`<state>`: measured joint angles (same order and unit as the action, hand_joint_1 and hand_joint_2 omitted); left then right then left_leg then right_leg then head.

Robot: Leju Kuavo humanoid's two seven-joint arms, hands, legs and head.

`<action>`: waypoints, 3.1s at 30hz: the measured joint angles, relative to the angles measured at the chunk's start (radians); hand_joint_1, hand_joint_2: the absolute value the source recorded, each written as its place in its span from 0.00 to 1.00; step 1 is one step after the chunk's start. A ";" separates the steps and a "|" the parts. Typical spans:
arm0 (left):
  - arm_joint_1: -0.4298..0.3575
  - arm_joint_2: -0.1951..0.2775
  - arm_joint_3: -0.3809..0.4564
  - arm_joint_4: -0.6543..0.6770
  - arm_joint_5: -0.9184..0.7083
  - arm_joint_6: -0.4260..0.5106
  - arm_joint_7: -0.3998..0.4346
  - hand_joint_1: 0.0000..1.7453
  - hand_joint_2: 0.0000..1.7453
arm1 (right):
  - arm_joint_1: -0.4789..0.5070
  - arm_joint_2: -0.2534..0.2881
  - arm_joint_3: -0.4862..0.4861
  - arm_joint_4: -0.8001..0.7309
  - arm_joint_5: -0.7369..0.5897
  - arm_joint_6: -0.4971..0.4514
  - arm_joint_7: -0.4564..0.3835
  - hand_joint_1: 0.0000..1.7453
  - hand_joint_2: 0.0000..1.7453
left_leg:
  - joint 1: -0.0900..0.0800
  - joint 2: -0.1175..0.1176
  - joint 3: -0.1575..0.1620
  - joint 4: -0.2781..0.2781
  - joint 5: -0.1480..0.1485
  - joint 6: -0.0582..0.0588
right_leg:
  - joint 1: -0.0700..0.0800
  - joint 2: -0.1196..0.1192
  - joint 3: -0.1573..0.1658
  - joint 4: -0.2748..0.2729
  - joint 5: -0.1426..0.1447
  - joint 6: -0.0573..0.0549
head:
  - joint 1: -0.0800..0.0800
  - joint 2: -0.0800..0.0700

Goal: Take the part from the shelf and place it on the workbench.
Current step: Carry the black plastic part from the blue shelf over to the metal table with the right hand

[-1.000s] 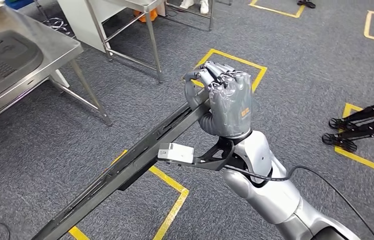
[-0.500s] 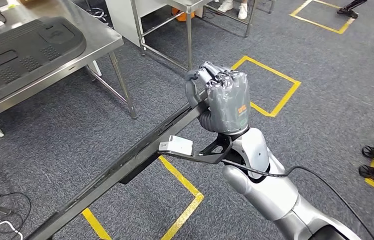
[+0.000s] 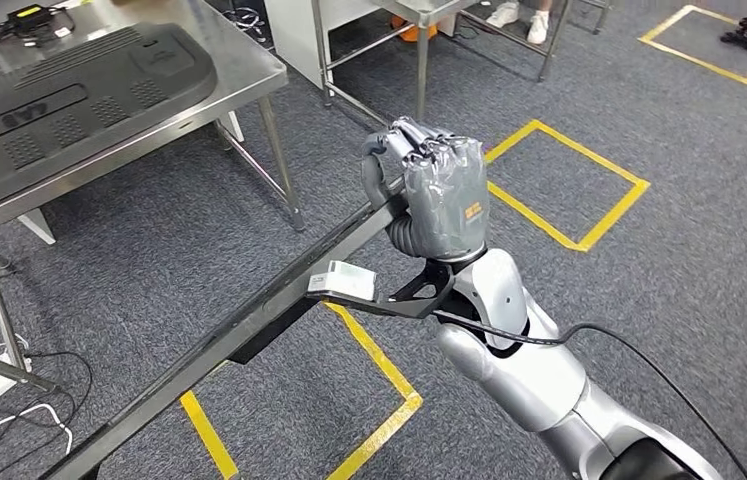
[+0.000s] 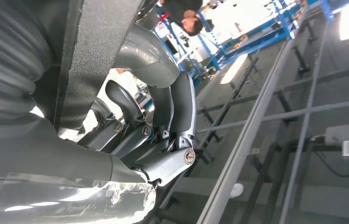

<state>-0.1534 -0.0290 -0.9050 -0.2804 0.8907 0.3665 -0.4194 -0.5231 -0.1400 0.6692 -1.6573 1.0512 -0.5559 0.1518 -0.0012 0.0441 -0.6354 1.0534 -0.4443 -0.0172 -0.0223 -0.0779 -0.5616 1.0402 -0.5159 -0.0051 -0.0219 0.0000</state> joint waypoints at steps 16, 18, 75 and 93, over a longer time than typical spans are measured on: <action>-0.001 0.000 0.000 0.000 -0.011 -0.017 -0.011 0.00 1.00 | 0.018 -0.008 0.002 0.009 -0.007 -0.014 0.002 1.00 1.00 | 0.004 -0.132 0.017 -0.014 -0.017 0.026 | -0.008 0.136 -0.049 0.019 0.028 0.026 | 0.035 0.000; 0.002 0.000 0.000 0.000 -0.011 -0.019 -0.012 0.00 1.00 | 0.018 -0.008 0.002 0.010 -0.003 -0.017 0.002 1.00 1.00 | 0.009 -0.149 0.011 -0.013 -0.016 0.014 | -0.005 0.133 -0.047 0.015 0.025 0.018 | 0.035 0.000; 0.012 0.007 -0.003 -0.009 -0.004 -0.115 -0.022 0.00 1.00 | 0.134 -0.056 -0.050 -0.088 -0.023 0.013 0.068 1.00 1.00 | 0.006 -0.059 0.063 -0.034 -0.040 0.037 | -0.002 0.074 -0.087 0.092 0.017 0.028 | 0.056 0.000; 0.014 0.007 -0.004 -0.019 0.012 -0.099 -0.015 0.00 1.00 | 0.132 -0.058 -0.047 -0.122 -0.047 -0.020 0.077 1.00 1.00 | 0.009 -0.048 0.020 -0.008 -0.017 0.005 | -0.005 0.072 0.003 -0.002 -0.005 0.013 | 0.013 0.000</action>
<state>-0.1394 -0.0221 -0.9087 -0.2991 0.9029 0.2671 -0.4345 -0.3906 -0.1984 0.6225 -1.7791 1.0040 -0.5756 0.2286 0.0075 -0.0039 -0.6155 1.0452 -0.4616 -0.0119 -0.0272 -0.0058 -0.5586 1.0381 -0.5211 0.0078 -0.0091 0.0000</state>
